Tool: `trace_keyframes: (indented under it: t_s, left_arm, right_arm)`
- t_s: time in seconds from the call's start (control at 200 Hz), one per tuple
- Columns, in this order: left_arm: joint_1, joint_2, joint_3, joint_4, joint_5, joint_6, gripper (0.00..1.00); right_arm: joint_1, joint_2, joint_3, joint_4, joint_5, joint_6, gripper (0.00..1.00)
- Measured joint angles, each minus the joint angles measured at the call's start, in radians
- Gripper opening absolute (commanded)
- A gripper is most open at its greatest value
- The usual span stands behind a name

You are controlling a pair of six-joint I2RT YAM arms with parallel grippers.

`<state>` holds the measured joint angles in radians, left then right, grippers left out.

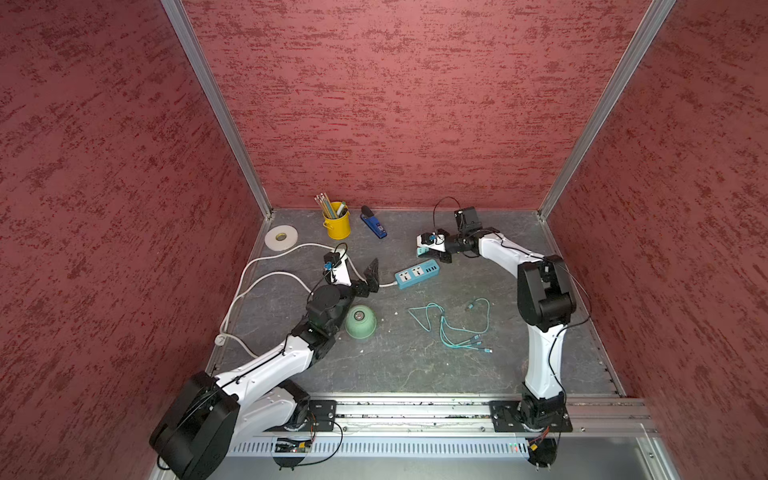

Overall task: Charge the cordless meat grinders
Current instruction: Insert the plug into the socket.

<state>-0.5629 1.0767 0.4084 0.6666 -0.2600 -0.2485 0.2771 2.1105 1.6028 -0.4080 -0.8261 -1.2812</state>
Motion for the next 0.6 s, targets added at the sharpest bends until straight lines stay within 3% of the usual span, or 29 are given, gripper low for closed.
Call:
trace_keyframes:
  t_s: [0.596]
  left_arm:
    - [0.044,0.0,0.0,-0.003,0.043,-0.01,1.0]
  right_arm:
    - [0.033,0.05,0.061,-0.156,-0.016,-0.143,0.0]
